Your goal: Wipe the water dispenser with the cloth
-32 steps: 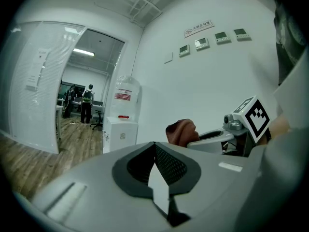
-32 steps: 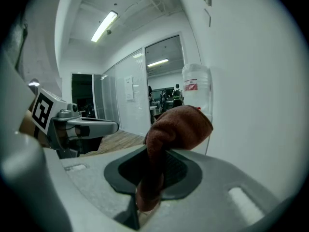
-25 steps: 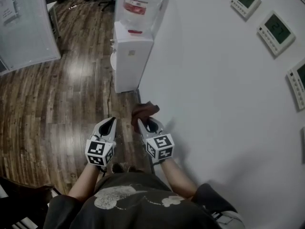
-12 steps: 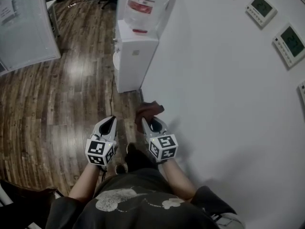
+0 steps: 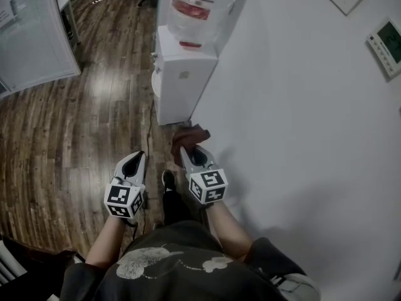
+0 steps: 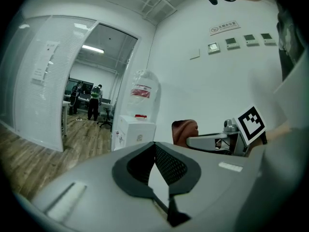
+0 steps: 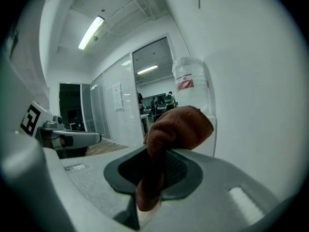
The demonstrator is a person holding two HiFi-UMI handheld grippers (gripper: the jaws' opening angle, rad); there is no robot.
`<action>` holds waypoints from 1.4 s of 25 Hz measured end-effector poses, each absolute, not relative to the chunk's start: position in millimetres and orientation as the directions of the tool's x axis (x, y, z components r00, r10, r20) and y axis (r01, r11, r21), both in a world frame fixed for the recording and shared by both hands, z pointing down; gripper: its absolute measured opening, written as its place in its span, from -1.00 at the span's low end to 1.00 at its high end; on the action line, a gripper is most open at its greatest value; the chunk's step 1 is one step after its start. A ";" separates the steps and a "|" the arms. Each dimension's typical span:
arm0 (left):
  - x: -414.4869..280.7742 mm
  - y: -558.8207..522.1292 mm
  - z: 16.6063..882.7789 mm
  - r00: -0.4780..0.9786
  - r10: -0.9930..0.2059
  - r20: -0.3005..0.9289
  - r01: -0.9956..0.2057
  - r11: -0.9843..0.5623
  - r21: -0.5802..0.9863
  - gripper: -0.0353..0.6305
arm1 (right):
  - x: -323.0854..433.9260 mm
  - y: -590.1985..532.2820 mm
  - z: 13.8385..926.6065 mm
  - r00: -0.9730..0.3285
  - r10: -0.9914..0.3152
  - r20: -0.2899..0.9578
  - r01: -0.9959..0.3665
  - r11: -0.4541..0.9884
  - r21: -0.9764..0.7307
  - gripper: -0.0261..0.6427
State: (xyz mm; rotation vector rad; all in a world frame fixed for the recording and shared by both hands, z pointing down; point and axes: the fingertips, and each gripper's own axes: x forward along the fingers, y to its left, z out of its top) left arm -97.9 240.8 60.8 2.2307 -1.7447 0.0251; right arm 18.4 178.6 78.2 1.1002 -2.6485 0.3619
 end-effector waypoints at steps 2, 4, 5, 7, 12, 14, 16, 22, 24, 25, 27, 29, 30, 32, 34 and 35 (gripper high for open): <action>-102.3 215.8 61.2 0.260 -0.944 0.203 -0.951 -0.214 0.222 -0.83 | 10.9 150.6 80.0 -0.683 -0.659 0.315 -0.720 0.680 -0.138 -0.74; -106.4 190.0 63.1 0.257 -0.944 0.209 -0.952 -0.210 0.221 -0.83 | 4.2 124.1 83.2 -0.685 -0.657 0.316 -0.719 0.678 -0.150 -0.74; -108.1 176.8 64.7 0.254 -0.943 0.215 -0.953 -0.206 0.222 -0.83 | 1.6 111.7 85.1 -0.687 -0.653 0.320 -0.718 0.679 -0.155 -0.74; -109.8 151.3 67.6 0.252 -0.941 0.227 -0.953 -0.201 0.227 -0.83 | -1.1 88.3 88.7 -0.688 -0.646 0.332 -0.716 0.680 -0.161 -0.74; -111.6 97.4 70.1 0.257 -0.936 0.240 -0.953 -0.204 0.224 -0.83 | -4.9 38.7 93.7 -0.685 -0.636 0.354 -0.714 0.682 -0.156 -0.74; -111.7 77.3 70.5 0.253 -0.936 0.246 -0.953 -0.197 0.232 -0.83 | -8.2 22.2 97.1 -0.687 -0.631 0.361 -0.710 0.688 -0.149 -0.74; -114.3 58.3 72.7 0.242 -0.937 0.251 -0.956 -0.187 0.224 -0.83 | -12.0 8.1 100.0 -0.692 -0.624 0.363 -0.705 0.694 -0.149 -0.74; -123.1 7.6 73.0 0.211 -0.942 0.261 -0.965 -0.158 0.209 -0.83 | -22.8 -31.9 104.1 -0.703 -0.619 0.350 -0.694 0.705 -0.148 -0.74; -127.2 -6.8 70.3 0.201 -0.947 0.251 -0.967 -0.151 0.203 -0.83 | -28.9 -43.9 103.2 -0.707 -0.617 0.344 -0.687 0.715 -0.129 -0.74; -129.5 -13.6 69.1 0.198 -0.949 0.246 -0.969 -0.151 0.197 -0.83 | -33.0 -49.2 102.3 -0.710 -0.615 0.342 -0.682 0.723 -0.115 -0.74; -134.7 -25.1 68.7 0.191 -0.952 0.241 -0.971 -0.147 0.187 -0.83 | -42.8 -56.8 100.7 -0.719 -0.605 0.342 -0.664 0.743 -0.083 -0.74; -138.9 -32.5 69.3 0.185 -0.953 0.238 -0.971 -0.139 0.195 -0.83 | -54.2 -59.9 101.6 -0.735 -0.583 0.347 -0.634 0.772 -0.045 -0.74; -140.8 -35.5 70.1 0.183 -0.954 0.238 -0.970 -0.135 0.203 -0.83 | -61.0 -61.3 102.8 -0.743 -0.570 0.350 -0.617 0.787 -0.029 -0.74; -146.2 -41.2 74.4 0.182 -0.953 0.241 -0.967 -0.129 0.220 -0.83 | -74.5 -67.4 106.8 -0.753 -0.551 0.359 -0.595 0.804 -0.013 -0.74; -152.6 -47.2 80.8 0.184 -0.952 0.246 -0.963 -0.125 0.238 -0.83 | -86.1 -79.3 112.7 -0.747 -0.550 0.372 -0.595 0.804 -0.007 -0.74; -155.8 -50.4 84.2 0.188 -0.950 0.249 -0.961 -0.126 0.245 -0.83 | -92.1 -86.4 115.3 -0.742 -0.554 0.377 -0.598 0.801 -0.001 -0.74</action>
